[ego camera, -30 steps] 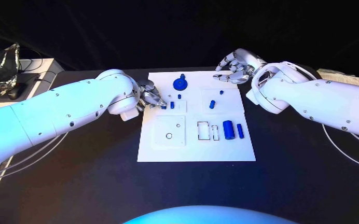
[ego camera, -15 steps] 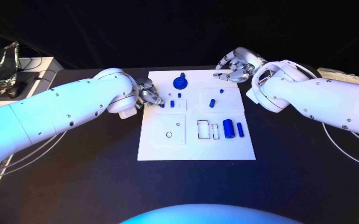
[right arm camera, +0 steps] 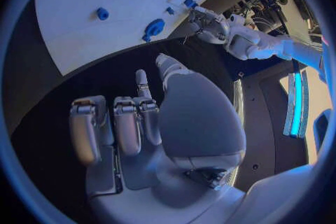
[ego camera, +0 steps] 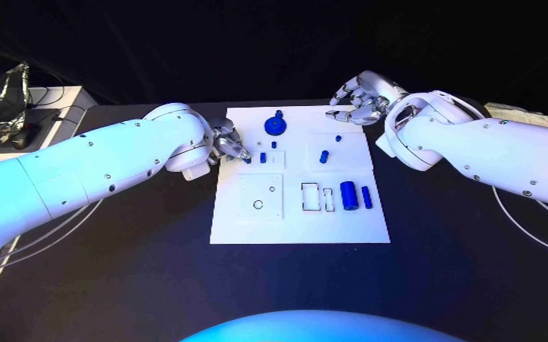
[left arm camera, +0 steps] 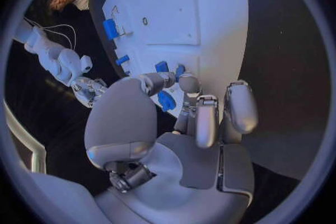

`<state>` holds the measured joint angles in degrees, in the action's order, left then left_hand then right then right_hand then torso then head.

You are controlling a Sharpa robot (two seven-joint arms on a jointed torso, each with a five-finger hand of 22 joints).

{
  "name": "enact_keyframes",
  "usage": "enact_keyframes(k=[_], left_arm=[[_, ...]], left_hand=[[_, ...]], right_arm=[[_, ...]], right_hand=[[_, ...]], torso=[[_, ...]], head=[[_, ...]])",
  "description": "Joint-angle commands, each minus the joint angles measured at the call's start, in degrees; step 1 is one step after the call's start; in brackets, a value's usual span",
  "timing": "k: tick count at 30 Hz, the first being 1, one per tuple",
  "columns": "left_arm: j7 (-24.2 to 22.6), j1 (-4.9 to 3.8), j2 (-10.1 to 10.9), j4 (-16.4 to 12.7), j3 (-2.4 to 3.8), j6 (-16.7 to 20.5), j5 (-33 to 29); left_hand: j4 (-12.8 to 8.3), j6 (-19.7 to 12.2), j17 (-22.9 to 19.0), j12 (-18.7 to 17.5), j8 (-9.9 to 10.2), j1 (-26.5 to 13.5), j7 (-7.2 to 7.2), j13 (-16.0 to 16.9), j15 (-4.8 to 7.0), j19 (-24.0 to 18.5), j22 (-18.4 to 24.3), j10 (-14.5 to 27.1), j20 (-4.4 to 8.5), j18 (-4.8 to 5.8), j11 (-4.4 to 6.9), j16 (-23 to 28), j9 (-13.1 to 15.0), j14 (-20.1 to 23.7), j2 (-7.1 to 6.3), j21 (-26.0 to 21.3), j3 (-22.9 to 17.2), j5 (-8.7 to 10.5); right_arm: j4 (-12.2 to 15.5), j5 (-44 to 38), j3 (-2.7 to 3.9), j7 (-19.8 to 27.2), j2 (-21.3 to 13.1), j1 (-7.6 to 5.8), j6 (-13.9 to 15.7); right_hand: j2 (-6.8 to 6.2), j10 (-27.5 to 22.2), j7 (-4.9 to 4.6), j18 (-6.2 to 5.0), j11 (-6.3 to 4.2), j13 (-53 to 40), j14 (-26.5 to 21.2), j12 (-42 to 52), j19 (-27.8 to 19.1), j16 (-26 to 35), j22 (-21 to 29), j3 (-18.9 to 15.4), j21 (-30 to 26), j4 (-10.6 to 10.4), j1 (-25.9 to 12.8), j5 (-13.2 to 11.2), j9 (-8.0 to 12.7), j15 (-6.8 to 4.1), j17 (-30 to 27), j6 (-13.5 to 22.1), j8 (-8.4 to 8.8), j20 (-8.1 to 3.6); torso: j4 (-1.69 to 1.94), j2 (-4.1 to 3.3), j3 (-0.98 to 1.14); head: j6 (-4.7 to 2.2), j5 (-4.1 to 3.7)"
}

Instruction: Assemble the parts on the task board

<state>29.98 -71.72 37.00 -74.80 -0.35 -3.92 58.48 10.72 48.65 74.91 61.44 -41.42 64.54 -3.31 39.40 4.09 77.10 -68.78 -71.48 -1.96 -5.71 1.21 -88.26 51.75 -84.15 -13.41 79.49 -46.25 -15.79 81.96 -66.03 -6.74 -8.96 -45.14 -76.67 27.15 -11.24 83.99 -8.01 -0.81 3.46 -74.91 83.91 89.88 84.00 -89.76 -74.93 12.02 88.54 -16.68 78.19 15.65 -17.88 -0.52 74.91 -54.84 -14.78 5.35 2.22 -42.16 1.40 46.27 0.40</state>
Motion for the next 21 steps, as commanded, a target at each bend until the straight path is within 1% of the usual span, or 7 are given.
enact_keyframes(k=[1, 5, 9, 16, 21], left_arm=[[0.01, 0.01, -0.31, 0.03, -0.09, -1.24, 0.35], [0.03, 0.02, -0.44, 0.04, -0.19, -1.76, 0.59], [0.06, 0.02, -0.50, 0.02, -0.24, -2.50, 1.11], [0.10, 0.02, -0.50, 0.02, -0.27, -3.32, 1.97], [0.13, 0.02, -0.50, -0.01, -0.27, -3.87, 2.63]], left_hand=[[-9.38, 0.70, 11.67, 0.07, -0.18, 0.02, 0.25, -0.05, 0.40, 0.25, -0.05, -0.37, -0.07, 0.94, 0.13, -0.16, 0.08, -4.85, 0.53, 0.25, -9.14, -0.20], [-9.42, 0.71, 11.78, 0.08, -0.19, 0.00, 0.26, -0.03, 0.41, 0.21, 0.01, -0.39, -0.06, 0.92, 0.13, -0.21, 0.08, -4.89, 0.52, 0.22, -9.16, -0.21], [-9.49, 0.73, 11.81, 0.09, -0.19, -0.01, 0.26, 0.00, 0.41, 0.21, 0.02, -0.41, -0.05, 0.92, 0.14, -0.22, 0.07, -4.89, 0.47, 0.22, -9.17, -0.24], [-9.70, 0.79, 11.99, -0.04, -0.20, -0.01, 0.28, -0.18, 0.43, 0.28, -0.11, -0.38, -0.03, 0.95, 0.16, -0.30, 0.06, -4.95, 0.37, 0.28, -9.23, -0.35], [-9.88, 0.88, 12.00, -0.11, -0.21, 0.01, 0.29, -0.26, 0.45, 0.26, -0.06, -0.41, -0.01, 0.94, 0.18, -0.31, 0.04, -4.95, 0.35, 0.27, -9.34, -0.53]], right_arm=[[0.12, -0.38, 0.03, 0.28, -0.06, 0.02, -0.62], [0.16, -0.38, 0.03, 0.25, -0.12, 0.02, -0.63], [0.21, -0.38, 0.03, 0.24, -0.21, 0.02, -0.60], [0.23, -0.38, 0.03, 0.23, -0.29, 0.02, -0.56], [0.26, -0.38, 0.03, 0.23, -0.33, 0.02, -0.56]], right_hand=[[-0.01, 5.75, -0.13, 0.36, 0.05, -14.83, 6.04, -0.15, 5.20, -0.18, -13.84, -0.17, -0.28, 0.05, -0.61, 0.19, -0.05, -0.07, 14.90, 0.43, 0.04, -0.02], [-0.01, 5.75, -0.13, 0.36, 0.05, -14.83, 6.04, -0.15, 5.20, -0.18, -13.84, -0.17, -0.28, 0.05, -0.61, 0.19, -0.05, -0.07, 14.90, 0.43, 0.04, -0.02], [-0.01, 5.75, -0.13, 0.36, 0.05, -14.83, 6.04, -0.15, 5.20, -0.18, -13.84, -0.17, -0.28, 0.05, -0.61, 0.19, -0.05, -0.07, 14.90, 0.43, 0.04, -0.02], [-0.01, 5.74, -0.13, 0.35, 0.05, -14.82, 6.04, -0.16, 5.18, -0.17, -13.81, -0.18, -0.33, 0.04, -0.69, 0.19, -0.09, -0.07, 14.86, 0.44, 0.03, -0.02], [-0.01, 5.74, -0.13, 0.35, 0.05, -14.82, 6.04, -0.16, 5.18, -0.17, -13.81, -0.18, -0.33, 0.04, -0.69, 0.19, -0.09, -0.07, 14.86, 0.44, 0.03, -0.02]], torso=[[-0.10, -0.07, 0.06], [-0.06, 0.00, 0.11], [0.01, 0.00, 0.10], [0.01, 0.05, 0.05], [-0.01, -0.01, 0.08]], head=[[0.08, 0.01], [0.19, -0.11], [0.23, -0.19], [0.20, -0.19], [0.26, -0.19]])
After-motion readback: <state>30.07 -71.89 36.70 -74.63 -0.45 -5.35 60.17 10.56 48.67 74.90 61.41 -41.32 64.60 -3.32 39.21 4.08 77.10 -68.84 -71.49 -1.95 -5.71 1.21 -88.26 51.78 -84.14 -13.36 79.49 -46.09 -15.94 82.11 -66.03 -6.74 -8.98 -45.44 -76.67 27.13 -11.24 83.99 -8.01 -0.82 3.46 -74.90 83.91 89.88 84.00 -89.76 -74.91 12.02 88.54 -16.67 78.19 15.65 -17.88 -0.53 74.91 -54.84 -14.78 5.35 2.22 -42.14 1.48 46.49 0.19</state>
